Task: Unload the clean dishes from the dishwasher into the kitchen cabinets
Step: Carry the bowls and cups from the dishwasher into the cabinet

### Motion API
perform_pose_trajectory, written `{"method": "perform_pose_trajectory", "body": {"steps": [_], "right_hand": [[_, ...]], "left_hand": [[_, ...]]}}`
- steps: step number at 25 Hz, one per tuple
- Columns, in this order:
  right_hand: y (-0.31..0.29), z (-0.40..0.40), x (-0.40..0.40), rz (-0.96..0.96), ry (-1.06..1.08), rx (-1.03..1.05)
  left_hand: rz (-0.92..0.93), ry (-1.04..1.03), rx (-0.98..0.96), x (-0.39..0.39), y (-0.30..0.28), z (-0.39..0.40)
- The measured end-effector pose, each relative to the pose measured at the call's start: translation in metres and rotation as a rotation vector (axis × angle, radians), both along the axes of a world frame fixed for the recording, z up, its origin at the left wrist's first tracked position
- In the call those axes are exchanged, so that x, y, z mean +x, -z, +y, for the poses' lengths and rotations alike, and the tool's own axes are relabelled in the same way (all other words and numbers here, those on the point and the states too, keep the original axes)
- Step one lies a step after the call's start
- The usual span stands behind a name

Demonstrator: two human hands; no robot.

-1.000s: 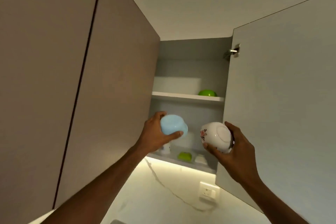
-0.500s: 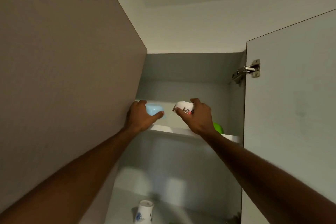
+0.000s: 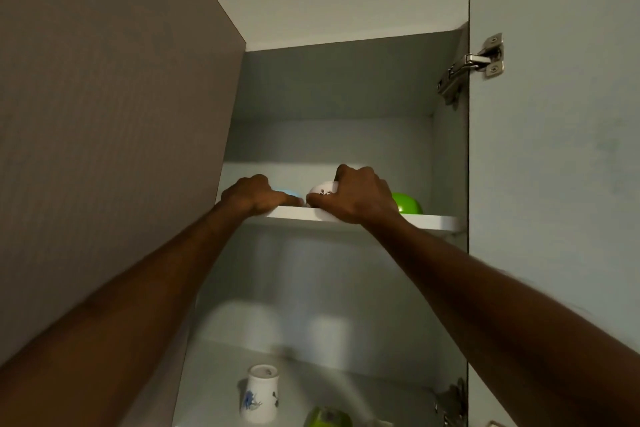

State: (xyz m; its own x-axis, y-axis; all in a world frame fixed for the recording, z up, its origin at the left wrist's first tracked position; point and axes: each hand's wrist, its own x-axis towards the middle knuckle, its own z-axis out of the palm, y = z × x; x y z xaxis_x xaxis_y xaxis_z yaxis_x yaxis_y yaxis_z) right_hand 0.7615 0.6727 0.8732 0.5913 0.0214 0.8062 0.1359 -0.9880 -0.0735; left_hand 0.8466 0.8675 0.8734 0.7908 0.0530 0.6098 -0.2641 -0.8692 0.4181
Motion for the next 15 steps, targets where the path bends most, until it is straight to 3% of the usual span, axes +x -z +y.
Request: {"method": "perform_pose_trajectory", "body": {"steps": [7, 11, 15], "right_hand": [[0.0, 0.0, 0.006, 0.042, 0.185, -0.134], [0.023, -0.006, -0.036, -0.163, 0.083, -0.214], [0.074, -0.036, -0.12, -0.263, 0.13, -0.274]], "left_hand": [[-0.053, -0.061, 0.018, -0.011, 0.011, -0.003], [-0.391, 0.03, -0.043, -0.052, 0.036, -0.005], [-0.692, 0.068, 0.195, -0.125, 0.076, -0.018]]}}
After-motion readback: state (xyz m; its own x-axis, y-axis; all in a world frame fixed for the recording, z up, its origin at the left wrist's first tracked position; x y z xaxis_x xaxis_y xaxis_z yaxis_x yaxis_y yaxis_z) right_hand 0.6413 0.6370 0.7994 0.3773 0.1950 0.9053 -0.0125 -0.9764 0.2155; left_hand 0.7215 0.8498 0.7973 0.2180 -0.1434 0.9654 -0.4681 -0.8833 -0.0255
